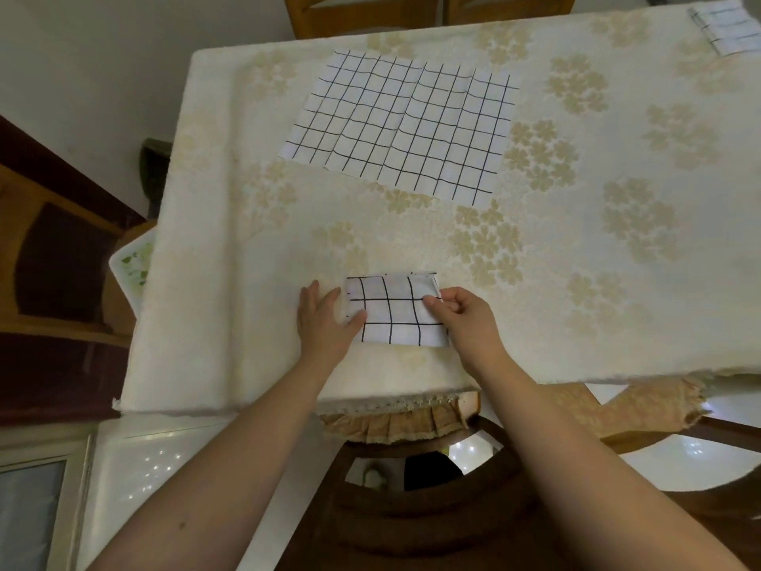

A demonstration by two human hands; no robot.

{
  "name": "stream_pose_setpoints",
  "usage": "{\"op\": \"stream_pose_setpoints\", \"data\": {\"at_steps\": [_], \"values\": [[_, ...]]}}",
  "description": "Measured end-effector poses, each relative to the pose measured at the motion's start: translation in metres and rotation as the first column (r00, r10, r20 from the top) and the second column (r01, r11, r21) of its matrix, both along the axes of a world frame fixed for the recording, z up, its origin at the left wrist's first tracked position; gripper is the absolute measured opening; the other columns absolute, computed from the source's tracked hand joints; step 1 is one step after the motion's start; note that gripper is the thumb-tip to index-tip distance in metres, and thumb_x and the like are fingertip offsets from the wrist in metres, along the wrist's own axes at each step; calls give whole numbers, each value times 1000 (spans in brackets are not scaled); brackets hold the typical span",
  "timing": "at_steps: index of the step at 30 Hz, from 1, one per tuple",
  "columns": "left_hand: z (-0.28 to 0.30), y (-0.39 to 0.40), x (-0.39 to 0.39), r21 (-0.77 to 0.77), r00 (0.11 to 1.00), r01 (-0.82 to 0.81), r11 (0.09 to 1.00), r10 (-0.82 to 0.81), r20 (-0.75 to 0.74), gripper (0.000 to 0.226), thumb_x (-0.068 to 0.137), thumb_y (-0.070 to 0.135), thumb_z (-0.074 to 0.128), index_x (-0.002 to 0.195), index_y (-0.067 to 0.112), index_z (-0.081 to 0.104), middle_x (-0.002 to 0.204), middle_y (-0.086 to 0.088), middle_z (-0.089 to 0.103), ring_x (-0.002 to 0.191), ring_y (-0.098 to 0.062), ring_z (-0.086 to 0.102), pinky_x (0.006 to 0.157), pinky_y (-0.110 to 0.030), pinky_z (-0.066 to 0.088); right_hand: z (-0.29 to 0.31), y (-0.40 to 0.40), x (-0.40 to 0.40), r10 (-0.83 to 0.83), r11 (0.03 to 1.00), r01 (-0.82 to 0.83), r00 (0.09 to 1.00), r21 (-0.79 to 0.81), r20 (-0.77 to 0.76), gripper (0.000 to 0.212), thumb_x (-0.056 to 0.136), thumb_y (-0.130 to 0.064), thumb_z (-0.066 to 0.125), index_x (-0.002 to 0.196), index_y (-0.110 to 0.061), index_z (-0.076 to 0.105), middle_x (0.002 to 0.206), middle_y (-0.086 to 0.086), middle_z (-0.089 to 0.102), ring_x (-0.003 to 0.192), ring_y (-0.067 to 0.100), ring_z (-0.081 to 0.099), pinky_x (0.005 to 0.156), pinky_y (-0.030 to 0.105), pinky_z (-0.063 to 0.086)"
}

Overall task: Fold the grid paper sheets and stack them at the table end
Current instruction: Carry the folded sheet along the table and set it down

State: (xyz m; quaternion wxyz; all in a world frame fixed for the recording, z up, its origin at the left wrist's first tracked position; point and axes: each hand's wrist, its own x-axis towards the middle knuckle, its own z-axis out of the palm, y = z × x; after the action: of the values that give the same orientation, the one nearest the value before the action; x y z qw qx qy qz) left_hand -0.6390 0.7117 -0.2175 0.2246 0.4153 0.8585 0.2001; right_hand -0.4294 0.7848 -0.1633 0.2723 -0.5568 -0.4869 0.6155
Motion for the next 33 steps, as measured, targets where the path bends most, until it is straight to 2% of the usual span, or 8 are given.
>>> {"op": "stream_pose_setpoints", "data": {"at_steps": [3, 5, 7, 10, 17, 21, 24, 33], "values": [[20, -2, 16, 135, 891, -188, 973, 111, 440, 53, 89, 37, 65, 136, 16, 51, 152, 7, 28, 144, -14, 20, 110, -30, 25, 15, -11, 10, 10, 1000, -10, 998, -6, -61, 32, 80, -37, 73, 84, -6, 62, 73, 9, 43, 70, 19, 45, 71, 34, 42], [37, -4, 25, 99, 589, -391, 915, 166, 791, 55, 92, 35, 61, 141, 16, 43, 143, 9, 40, 134, -11, 36, 103, -27, 30, 29, -15, 15, -7, 1000, 6, 994, -15, -110, 28, 76, -40, 73, 77, -15, 61, 71, 9, 38, 70, 21, 40, 70, 35, 39], [48, -9, 26, 66, 403, -417, 907, 119, 907, 56, 92, 35, 59, 141, 16, 40, 142, 3, 46, 129, -14, 44, 106, -32, 35, 44, -21, 23, -17, 1000, 16, 989, -7, -148, 20, 83, -29, 72, 71, -20, 58, 62, 6, 38, 64, 18, 41, 65, 30, 36], [73, -18, 28, 36, 300, -236, 971, 37, 953, 33, 98, 24, 51, 130, 13, 52, 124, 0, 61, 110, -17, 59, 89, -33, 50, 65, -36, 36, -76, 997, 76, 980, -7, -182, 16, 91, -13, 63, 76, -17, 61, 62, -6, 61, 59, 12, 58, 58, 26, 46], [126, -41, 39, 58, 543, 61, 996, -82, 836, 23, 94, 14, 61, 116, 10, 63, 110, -7, 71, 92, -19, 70, 68, -30, 56, 93, -89, 74, -308, 951, 303, 948, -68, -76, 10, 87, -19, 70, 82, -14, 63, 88, 13, 71, 76, 28, 66, 67, 38, 52], [151, -53, 62, 92, 535, 147, 985, -157, 830, 17, 94, 12, 60, 109, 7, 64, 105, -12, 71, 84, -20, 70, 69, -31, 59, 105, -129, 103, -361, 928, 354, 932, -120, -45, 11, 90, -18, 66, 85, -10, 61, 88, 13, 70, 76, 26, 68, 61, 34, 55], [161, -57, 93, 74, 533, 220, 973, -183, 826, 20, 95, 13, 58, 112, 4, 64, 103, -13, 71, 81, -18, 70, 66, -29, 59, 115, -157, 133, -421, 901, 415, 906, -125, -33, 12, 91, -18, 65, 89, -6, 63, 90, 13, 71, 81, 28, 69, 70, 38, 57], [191, -83, 232, 74, 495, 552, 831, -398, 772, 16, 96, 21, 57, 106, 12, 65, 102, -8, 73, 90, -22, 71, 77, -39, 59, 147, -252, 255, -636, 765, 629, 771, -137, -14, 14, 91, -23, 65, 97, -11, 70, 91, 5, 75, 83, 22, 71, 66, 32, 56]]}}
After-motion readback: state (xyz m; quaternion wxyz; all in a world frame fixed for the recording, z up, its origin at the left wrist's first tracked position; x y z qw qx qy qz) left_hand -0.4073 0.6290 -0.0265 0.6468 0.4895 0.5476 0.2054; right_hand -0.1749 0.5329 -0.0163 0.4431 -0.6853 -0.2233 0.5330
